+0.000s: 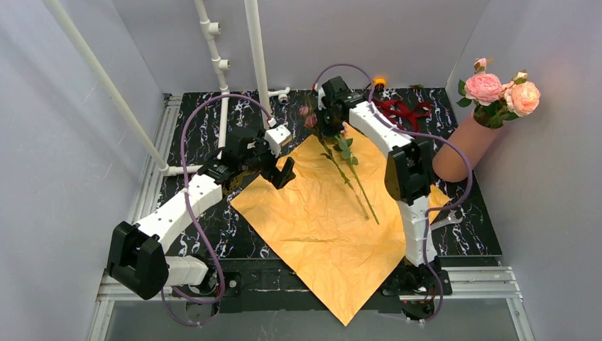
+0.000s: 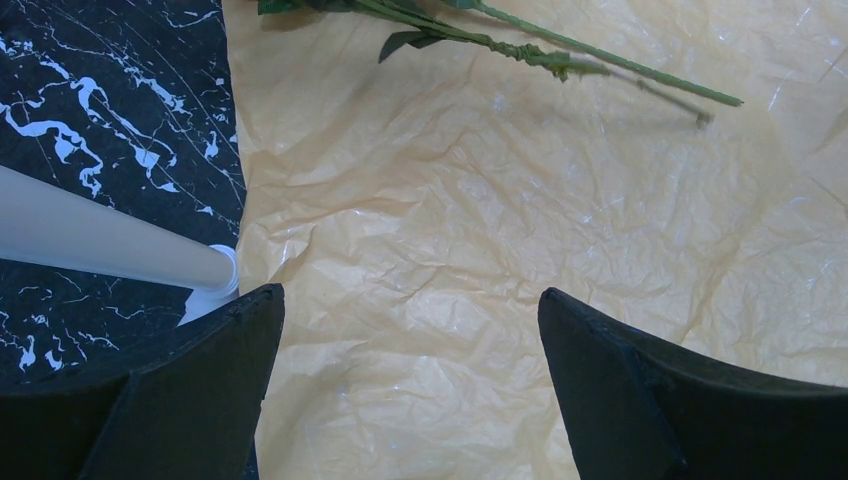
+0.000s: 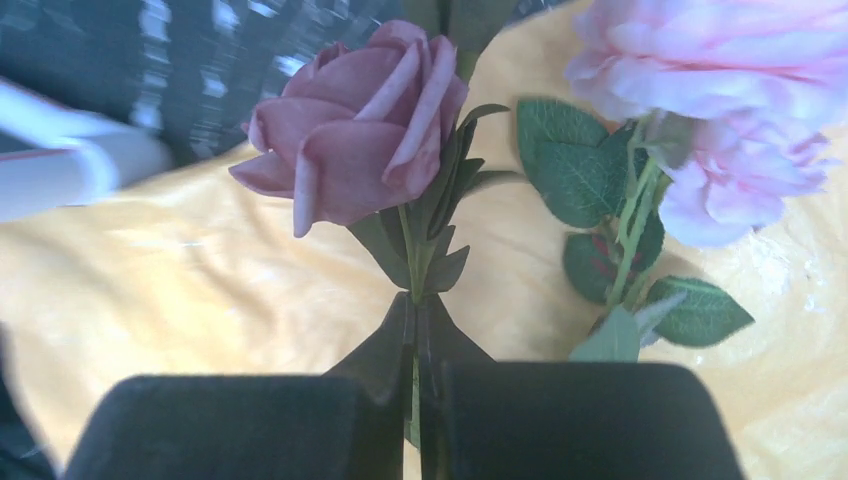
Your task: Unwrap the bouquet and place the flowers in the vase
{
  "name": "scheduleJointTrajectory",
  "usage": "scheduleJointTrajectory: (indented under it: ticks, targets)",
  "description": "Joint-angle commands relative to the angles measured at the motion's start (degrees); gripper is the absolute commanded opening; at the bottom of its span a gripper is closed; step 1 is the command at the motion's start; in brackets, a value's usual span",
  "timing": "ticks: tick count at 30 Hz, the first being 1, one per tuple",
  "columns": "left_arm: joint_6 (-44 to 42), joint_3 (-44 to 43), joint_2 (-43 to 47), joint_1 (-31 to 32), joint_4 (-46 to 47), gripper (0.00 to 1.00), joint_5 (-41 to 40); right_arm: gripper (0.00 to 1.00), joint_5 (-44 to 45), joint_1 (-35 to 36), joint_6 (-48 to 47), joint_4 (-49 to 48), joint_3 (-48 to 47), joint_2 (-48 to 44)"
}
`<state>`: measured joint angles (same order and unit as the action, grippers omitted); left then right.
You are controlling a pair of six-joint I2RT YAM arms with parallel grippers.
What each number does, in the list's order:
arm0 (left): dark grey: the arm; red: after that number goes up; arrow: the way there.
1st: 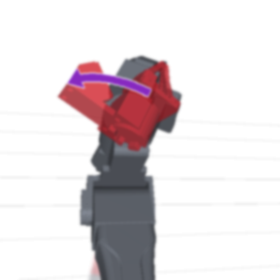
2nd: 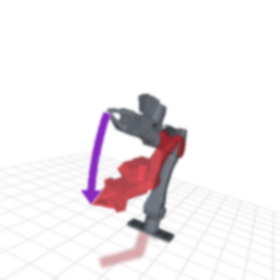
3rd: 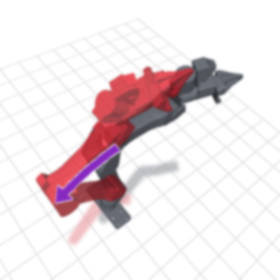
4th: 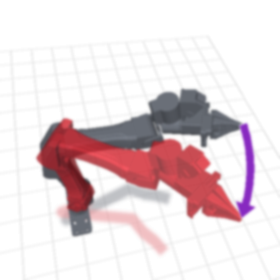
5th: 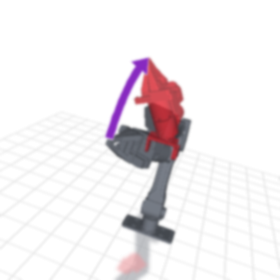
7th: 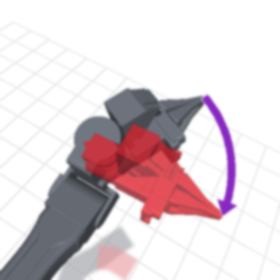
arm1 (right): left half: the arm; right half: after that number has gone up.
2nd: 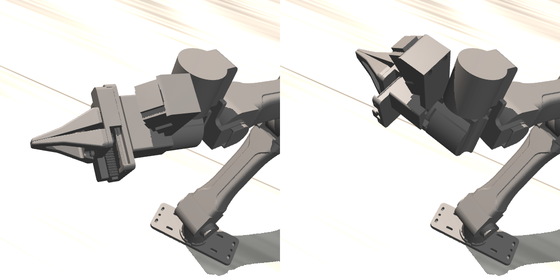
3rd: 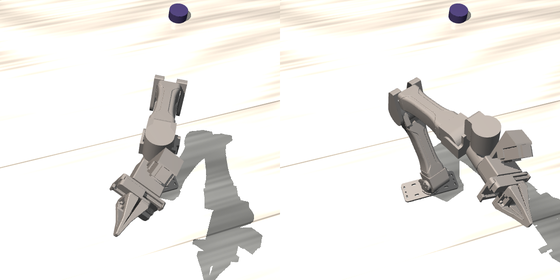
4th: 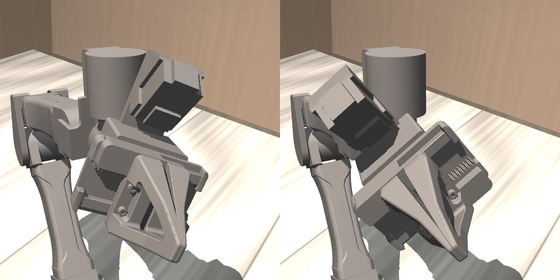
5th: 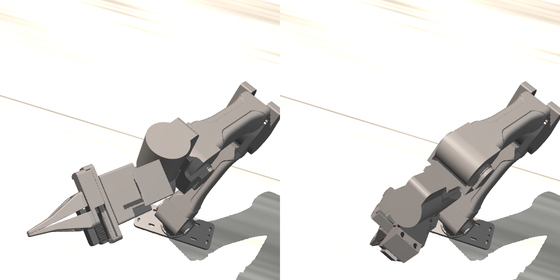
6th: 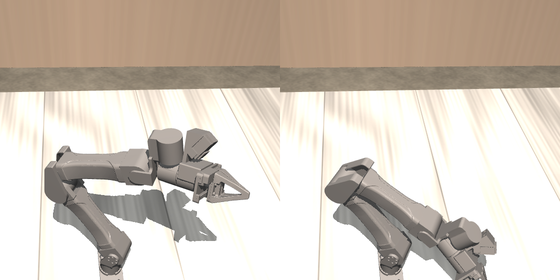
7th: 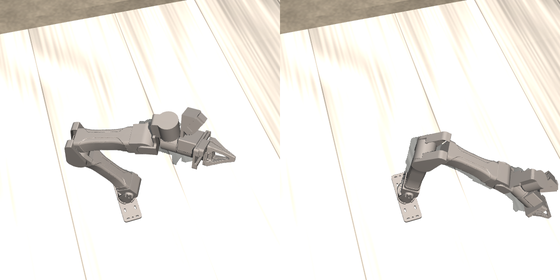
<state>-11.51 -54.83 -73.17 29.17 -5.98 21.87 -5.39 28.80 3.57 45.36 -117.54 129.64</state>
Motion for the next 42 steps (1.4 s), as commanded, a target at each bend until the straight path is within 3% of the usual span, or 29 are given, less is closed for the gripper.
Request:
scheduleJointTrajectory:
  ticks: [1,11,17,23,29,35,42]
  targets:
    - [-0.86,-1.15,1.25,-0.34,1.14,0.98,1.62,0.01,-7.16,0.25,8.91,-6.65,1.47,-13.04]
    - [-1.52,-1.81,1.17,-0.3,0.33,0.98,4.14,0.01,-4.02,0.21,7.89,-24.23,17.74,-38.0]
    - [-3.39,-3.54,0.12,-0.3,-1.88,0.98,6.34,0.01,1.67,0.21,-2.95,-27.54,20.87,-51.85]
    - [-5.01,-6.04,-2.26,-0.33,-3.12,0.98,7.57,0.01,5.08,-1.66,-17.38,-24.92,18.75,-61.95]
    - [-3.46,-7.7,-4.74,-0.28,-2.52,0.98,9.31,0.01,8.23,-8.94,-22.35,-30.48,20.58,-70.36]
    - [-3.87,-10.08,-6.91,-0.25,-2.28,0.98,10.36,0.01,15.04,-17.47,-22.19,-34.9,17.36,-72.88]
    - [-3.0,-10.49,-8.27,-0.25,-0.25,0.98,11.25,0.01,19.22,-20.43,-30.31,-42.5,22.25,-76.11]
